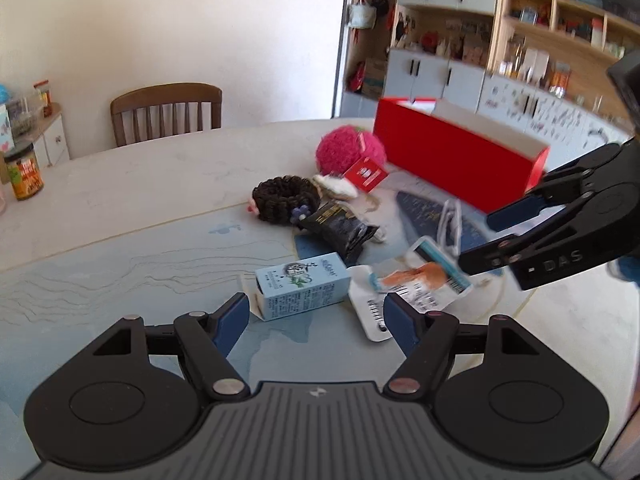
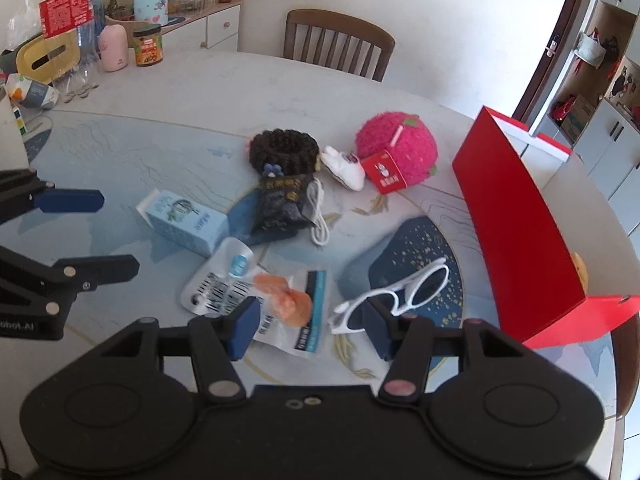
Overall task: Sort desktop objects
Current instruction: 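Withdraw both tools from the box back over the table, then grasp the blue-white carton with left tool while right tool grasps white-orange packet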
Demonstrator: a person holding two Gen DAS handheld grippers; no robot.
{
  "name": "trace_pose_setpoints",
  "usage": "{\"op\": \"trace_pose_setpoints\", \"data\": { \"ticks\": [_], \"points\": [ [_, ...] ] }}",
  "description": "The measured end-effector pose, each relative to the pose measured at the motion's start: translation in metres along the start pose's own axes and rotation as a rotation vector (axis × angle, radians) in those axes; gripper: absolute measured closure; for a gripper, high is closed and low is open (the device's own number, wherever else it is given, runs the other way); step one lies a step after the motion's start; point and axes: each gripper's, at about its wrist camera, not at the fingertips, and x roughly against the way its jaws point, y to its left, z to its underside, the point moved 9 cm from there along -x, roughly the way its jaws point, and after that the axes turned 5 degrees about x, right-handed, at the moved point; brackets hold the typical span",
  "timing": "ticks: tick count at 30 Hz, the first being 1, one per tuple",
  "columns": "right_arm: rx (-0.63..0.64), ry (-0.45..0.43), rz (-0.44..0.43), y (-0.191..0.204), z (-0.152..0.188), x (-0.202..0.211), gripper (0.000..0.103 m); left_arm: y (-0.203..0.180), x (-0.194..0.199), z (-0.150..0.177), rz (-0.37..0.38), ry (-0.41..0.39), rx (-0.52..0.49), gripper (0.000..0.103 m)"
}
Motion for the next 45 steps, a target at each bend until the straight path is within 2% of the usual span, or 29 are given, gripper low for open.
{"op": "trace_pose_setpoints", "data": {
  "ticks": [3, 5, 11, 16, 18, 22, 25, 26, 27, 30, 34, 35, 36, 37, 38, 39, 41, 43, 45],
  "points": [
    [0.013, -0.009, -0.028, -0.003, 0.003, -0.007, 0.0, 0.001, -0.012, -0.004, -0.038, 0.002, -0.055, 0.029],
    [0.043, -0.027, -0.052, 0.0, 0.0, -0.01, 0.0, 0.003, -0.022, -0.005, -0.052, -0.001, -0.128, 0.029],
    [0.147, -0.049, -0.124, 0.01, -0.01, -0.021, 0.0, 0.007, -0.044, -0.007, 0.064, 0.001, -0.324, 0.029],
    [0.164, -0.022, -0.137, 0.001, -0.014, -0.042, 0.0, 0.001, -0.061, -0.005, 0.147, 0.033, -0.416, 0.029],
    [0.147, 0.002, -0.172, 0.0, -0.013, -0.05, 0.0, -0.002, -0.065, -0.003, 0.177, 0.051, -0.42, 0.029],
    [0.092, 0.025, -0.236, -0.002, -0.015, -0.057, 0.0, -0.003, -0.068, -0.002, 0.182, 0.063, -0.395, 0.029],
    [0.039, 0.035, -0.25, -0.005, -0.016, -0.058, 0.0, -0.001, -0.065, -0.003, 0.175, 0.061, -0.373, 0.038],
    [0.02, 0.038, -0.265, -0.006, -0.016, -0.058, 0.0, 0.0, -0.064, -0.002, 0.17, 0.061, -0.369, 0.044],
    [0.0, 0.041, -0.286, -0.007, -0.015, -0.056, 0.0, 0.0, -0.062, -0.002, 0.165, 0.061, -0.365, 0.057],
    [-0.032, 0.038, -0.325, -0.006, -0.016, -0.05, 0.0, 0.002, -0.058, -0.001, 0.149, 0.061, -0.352, 0.065],
    [-0.029, 0.026, -0.349, 0.002, -0.013, -0.039, 0.0, 0.005, -0.053, 0.0, 0.129, 0.06, -0.336, 0.068],
    [-0.038, 0.025, -0.354, 0.004, -0.012, -0.036, 0.023, 0.005, -0.052, 0.0, 0.124, 0.06, -0.332, 0.069],
    [-0.049, 0.025, -0.358, 0.005, -0.011, -0.033, 0.067, 0.005, -0.05, 0.001, 0.123, 0.062, -0.33, 0.069],
    [-0.059, 0.027, -0.363, 0.006, -0.008, -0.03, 0.077, 0.004, -0.048, 0.003, 0.124, 0.065, -0.33, 0.069],
    [-0.066, 0.031, -0.368, 0.008, -0.005, -0.027, 0.069, 0.003, -0.046, 0.005, 0.126, 0.068, -0.33, 0.069],
    [-0.068, 0.035, -0.368, 0.009, -0.002, -0.026, 0.0, 0.002, -0.044, 0.006, 0.127, 0.071, -0.329, 0.069],
    [-0.071, 0.047, -0.364, 0.011, 0.004, -0.025, 0.0, 0.0, -0.042, 0.008, 0.132, 0.08, -0.329, 0.067],
    [-0.08, 0.064, -0.357, 0.012, 0.008, -0.028, 0.0, -0.001, -0.045, 0.009, 0.136, 0.093, -0.332, 0.056],
    [-0.097, 0.079, -0.353, 0.012, 0.013, -0.031, 0.0, -0.001, -0.048, 0.008, 0.133, 0.096, -0.333, 0.035]
  ]
}}
